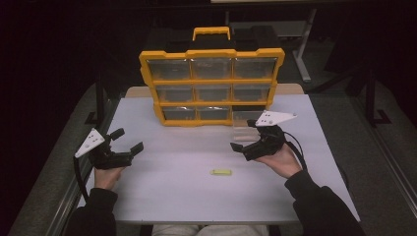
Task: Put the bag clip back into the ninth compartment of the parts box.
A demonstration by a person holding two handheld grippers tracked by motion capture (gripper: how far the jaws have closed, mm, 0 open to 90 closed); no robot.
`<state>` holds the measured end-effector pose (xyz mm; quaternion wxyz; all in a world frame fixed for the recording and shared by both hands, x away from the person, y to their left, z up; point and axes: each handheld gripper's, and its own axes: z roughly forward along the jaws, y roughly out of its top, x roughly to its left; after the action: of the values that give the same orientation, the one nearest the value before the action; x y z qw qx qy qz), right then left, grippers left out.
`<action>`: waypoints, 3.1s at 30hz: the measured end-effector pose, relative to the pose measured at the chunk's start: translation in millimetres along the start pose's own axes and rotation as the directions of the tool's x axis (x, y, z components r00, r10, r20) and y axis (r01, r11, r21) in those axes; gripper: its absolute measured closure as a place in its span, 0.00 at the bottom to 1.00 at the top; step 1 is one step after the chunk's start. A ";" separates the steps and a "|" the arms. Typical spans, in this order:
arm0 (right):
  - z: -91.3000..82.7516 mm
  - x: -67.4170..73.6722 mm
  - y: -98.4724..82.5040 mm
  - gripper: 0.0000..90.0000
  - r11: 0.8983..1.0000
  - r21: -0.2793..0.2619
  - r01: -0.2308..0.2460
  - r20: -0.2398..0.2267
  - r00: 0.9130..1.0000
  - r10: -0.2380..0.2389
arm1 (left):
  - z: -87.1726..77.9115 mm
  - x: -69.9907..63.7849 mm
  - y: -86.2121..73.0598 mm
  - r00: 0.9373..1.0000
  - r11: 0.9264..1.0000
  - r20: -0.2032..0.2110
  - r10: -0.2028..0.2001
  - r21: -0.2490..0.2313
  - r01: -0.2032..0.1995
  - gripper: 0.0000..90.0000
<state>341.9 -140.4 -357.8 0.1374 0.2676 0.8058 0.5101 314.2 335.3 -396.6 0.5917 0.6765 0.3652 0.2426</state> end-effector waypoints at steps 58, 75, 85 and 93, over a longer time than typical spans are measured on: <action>94.4 44.0 -6.4 0.00 0.877 0.411 0.249 -0.309 0.943 -0.122 | -4.8 -2.3 -2.6 1.000 1.000 0.008 -0.002 0.000 0.002 0.00; 103.3 52.8 -19.9 0.10 0.766 0.551 0.332 -0.328 0.930 -0.166 | -5.0 -1.6 -3.3 1.000 1.000 0.009 -0.007 -0.002 0.007 0.00; 103.2 48.1 -20.5 0.39 0.743 0.606 0.283 -0.275 0.951 -0.138 | -5.1 -1.4 -3.4 1.000 1.000 0.008 -0.005 -0.002 0.005 0.00; 104.6 46.4 -22.7 0.63 0.721 0.647 0.247 -0.242 0.964 -0.112 | -4.7 -1.2 -3.6 1.000 1.000 0.011 -0.005 -0.002 0.005 0.00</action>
<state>349.1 -43.3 -421.9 0.0048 0.1706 0.9664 0.1921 309.1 337.4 -399.2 0.5947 0.6765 0.3634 0.2379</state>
